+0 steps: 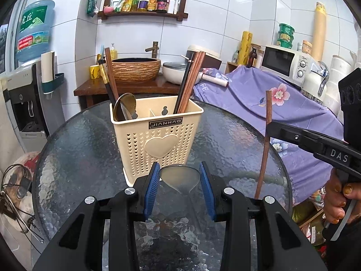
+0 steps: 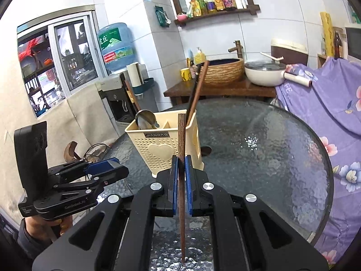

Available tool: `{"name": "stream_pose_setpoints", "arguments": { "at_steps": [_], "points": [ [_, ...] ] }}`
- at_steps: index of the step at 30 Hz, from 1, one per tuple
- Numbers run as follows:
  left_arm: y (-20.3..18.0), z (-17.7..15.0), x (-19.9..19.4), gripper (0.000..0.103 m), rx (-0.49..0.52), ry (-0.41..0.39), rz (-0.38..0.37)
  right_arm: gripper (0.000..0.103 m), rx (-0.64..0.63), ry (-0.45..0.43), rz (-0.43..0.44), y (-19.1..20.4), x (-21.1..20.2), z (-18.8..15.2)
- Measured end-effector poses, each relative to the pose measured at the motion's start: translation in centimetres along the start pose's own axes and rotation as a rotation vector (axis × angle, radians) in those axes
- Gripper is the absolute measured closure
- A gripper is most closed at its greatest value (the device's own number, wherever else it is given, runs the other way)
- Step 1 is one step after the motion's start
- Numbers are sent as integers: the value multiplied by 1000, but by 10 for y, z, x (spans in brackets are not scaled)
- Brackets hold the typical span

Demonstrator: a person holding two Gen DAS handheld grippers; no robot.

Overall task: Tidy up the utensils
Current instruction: 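Lower the spoon and chopstick into the holder and open both tools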

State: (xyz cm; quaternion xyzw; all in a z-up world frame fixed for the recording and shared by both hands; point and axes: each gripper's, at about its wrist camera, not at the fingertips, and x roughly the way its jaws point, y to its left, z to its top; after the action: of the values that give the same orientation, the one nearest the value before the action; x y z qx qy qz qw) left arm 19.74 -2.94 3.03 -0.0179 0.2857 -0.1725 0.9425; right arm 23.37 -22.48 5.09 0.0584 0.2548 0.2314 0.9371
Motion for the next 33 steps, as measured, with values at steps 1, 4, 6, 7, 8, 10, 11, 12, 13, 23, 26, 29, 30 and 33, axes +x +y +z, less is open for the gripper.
{"name": "stream_pose_setpoints", "arguments": {
  "at_steps": [1, 4, 6, 7, 8, 10, 11, 12, 13, 23, 26, 29, 30, 33],
  "points": [
    [0, 1, -1, 68, 0, -3, 1, 96, -5, -3, 3, 3, -2, 1],
    [2, 2, -4, 68, 1, -10, -1, 96, -16, -11, 13, 6, -5, 3],
    [3, 4, -6, 68, 3, -18, 1, 96, -22, -16, 17, 8, -7, 5],
    [4, 5, -8, 68, 3, -21, 1, 96, -23, -18, 22, 10, -7, 7],
    [5, 6, -9, 68, 3, -25, 2, 96, -23, -20, 28, 12, -8, 9],
    [6, 10, -11, 68, 3, -34, 5, 96, -25, -27, 36, 14, -9, 15],
    [8, 12, -12, 68, 1, -41, 6, 96, -30, -36, 39, 16, -10, 20],
    [8, 13, -13, 68, 0, -45, 7, 96, -35, -43, 40, 17, -12, 22],
    [9, 15, -14, 68, 1, -50, 8, 96, -45, -52, 40, 19, -13, 27],
    [25, 71, -27, 68, 0, -139, 34, 96, -117, -119, 63, 40, -17, 97],
    [34, 99, -31, 68, -22, -175, 30, 96, -110, -139, 76, 46, -17, 124],
    [41, 126, -37, 68, -37, -225, 58, 96, -106, -191, 66, 49, -20, 148],
    [43, 133, -39, 68, -44, -240, 67, 96, -104, -207, 65, 50, -21, 155],
    [50, 148, -39, 68, -65, -274, 99, 96, -110, -252, 34, 52, -17, 174]
  ]
}}
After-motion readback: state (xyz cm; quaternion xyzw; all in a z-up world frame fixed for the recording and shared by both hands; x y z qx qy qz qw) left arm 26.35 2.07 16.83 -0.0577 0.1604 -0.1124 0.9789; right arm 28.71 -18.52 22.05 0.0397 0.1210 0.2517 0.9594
